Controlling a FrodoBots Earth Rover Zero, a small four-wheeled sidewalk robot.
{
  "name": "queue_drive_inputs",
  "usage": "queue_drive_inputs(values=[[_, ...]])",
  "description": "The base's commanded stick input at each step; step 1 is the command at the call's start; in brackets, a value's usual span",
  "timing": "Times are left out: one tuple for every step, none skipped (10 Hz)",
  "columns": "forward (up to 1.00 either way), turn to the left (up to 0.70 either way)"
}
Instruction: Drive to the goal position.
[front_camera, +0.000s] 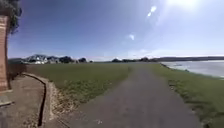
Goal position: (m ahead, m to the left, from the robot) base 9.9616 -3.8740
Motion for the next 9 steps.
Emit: queue_drive_inputs(values=[[0.0,0.0],[0.0,0.0],[0.0,0.0],[0.0,0.0],[0.0,0.0],[0.0,-0.45],[0.0,-0.45],[0.0,-0.45],[0.0,-0.45]])
